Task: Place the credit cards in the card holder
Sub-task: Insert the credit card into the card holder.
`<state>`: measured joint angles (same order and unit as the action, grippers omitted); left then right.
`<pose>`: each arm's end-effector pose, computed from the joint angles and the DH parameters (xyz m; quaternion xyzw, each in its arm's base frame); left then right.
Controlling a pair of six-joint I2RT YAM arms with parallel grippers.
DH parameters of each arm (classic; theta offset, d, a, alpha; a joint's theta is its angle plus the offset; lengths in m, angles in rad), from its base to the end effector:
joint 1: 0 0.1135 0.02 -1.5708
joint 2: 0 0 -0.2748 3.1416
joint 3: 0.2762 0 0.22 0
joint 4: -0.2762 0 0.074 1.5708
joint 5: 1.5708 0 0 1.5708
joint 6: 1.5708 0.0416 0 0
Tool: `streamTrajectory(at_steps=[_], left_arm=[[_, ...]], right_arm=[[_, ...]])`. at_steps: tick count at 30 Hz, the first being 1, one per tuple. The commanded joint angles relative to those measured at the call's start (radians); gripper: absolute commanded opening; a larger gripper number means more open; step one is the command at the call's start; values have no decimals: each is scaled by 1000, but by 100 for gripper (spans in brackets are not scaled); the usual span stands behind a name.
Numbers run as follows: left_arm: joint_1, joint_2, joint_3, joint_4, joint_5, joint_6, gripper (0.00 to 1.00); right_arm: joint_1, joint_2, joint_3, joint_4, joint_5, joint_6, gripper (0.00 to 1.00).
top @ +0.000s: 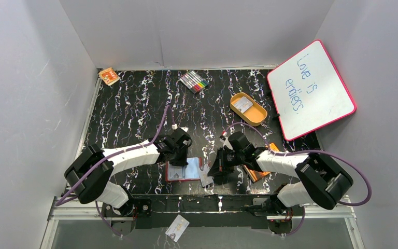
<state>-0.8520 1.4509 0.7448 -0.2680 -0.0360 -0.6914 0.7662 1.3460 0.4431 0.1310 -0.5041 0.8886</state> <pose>0.1671 -0.1887 0.1990 0.0714 0.9530 -0.1926 0.2226 0.1418 0.1643 0.1753 -0.0422 0.8964 0.4328 0.0858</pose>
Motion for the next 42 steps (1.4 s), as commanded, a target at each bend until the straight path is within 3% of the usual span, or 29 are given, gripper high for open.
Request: streamTrajectory(at_steps=[1, 13, 18, 21, 25, 28, 33, 37, 42], left_arm=[[5, -24, -12, -5, 11, 0, 0], [5, -32, -8, 2, 22, -4, 2], [5, -39, 5, -2, 31, 5, 41], [4, -38, 14, -1, 36, 9, 50], [3, -14, 27, -5, 35, 28, 54], [3, 30, 43, -25, 15, 45, 51], [-21, 130, 78, -83, -54, 71, 35], [-54, 184, 100, -118, -119, 76, 29], [-70, 228, 113, -139, -158, 72, 10]], right_arm=[[3, 29, 21, 28, -25, 3, 0], [10, 112, 63, 47, -51, 4, 0], [15, 137, 77, 43, -48, 4, 0], [17, 143, 80, 41, -48, 3, 0], [17, 143, 82, 39, -48, 3, 0], [18, 134, 85, 32, -49, 0, 0], [18, 89, 100, -24, -42, -19, 0], [18, 18, 114, -112, -16, -47, 0], [19, -69, 147, -254, 44, -88, 0]])
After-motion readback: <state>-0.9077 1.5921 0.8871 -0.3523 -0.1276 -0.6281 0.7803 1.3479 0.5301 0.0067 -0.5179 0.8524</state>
